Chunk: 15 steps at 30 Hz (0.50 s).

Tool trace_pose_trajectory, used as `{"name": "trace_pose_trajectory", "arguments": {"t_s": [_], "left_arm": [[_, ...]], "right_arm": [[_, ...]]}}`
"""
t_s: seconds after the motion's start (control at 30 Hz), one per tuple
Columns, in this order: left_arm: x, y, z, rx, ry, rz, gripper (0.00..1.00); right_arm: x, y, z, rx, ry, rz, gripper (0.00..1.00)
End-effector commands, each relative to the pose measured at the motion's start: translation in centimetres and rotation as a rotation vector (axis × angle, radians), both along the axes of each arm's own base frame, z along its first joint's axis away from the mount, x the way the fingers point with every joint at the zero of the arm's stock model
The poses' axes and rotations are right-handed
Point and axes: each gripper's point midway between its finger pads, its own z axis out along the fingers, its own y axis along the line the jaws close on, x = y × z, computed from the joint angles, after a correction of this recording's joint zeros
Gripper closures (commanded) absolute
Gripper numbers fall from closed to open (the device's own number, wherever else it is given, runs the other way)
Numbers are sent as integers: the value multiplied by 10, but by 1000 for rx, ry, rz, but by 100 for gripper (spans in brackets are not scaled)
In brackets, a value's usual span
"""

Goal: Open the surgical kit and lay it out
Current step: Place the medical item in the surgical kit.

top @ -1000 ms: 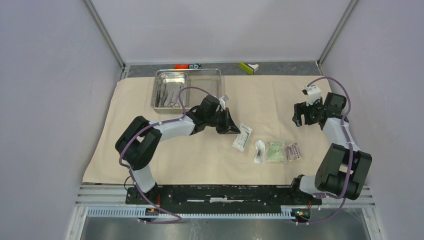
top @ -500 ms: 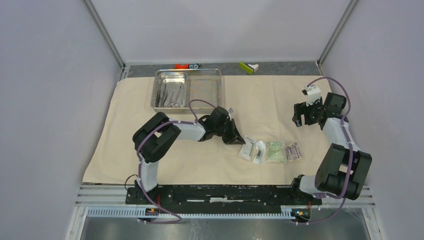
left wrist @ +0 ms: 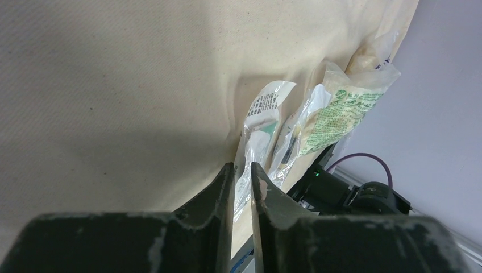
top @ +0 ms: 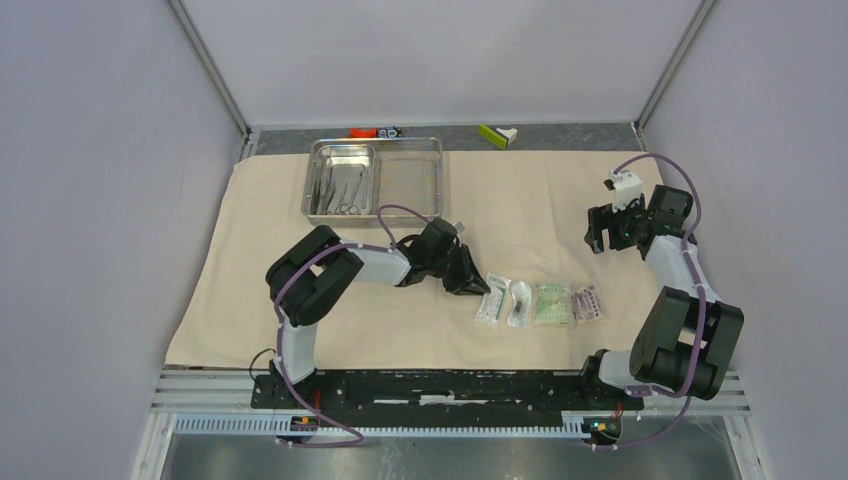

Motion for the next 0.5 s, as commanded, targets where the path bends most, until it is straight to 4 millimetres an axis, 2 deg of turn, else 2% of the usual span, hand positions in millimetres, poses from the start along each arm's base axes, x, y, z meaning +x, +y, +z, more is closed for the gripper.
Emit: {"name": "trace_pose_trajectory", "arguments": {"t_s": [0.0,0.2,0.47], "left_arm": [[-6,-5,21,-34,-1,15,76],[-12,-2,27,-35,-6,12,69],[-23,-10,27,-43,21,-19,66]], "right_arm": [[1,-2,1,-10,-10,6,16],[1,-2,-1,-9,-5,4,15],[1,-3,-1,-11,-5,5,16]]}}
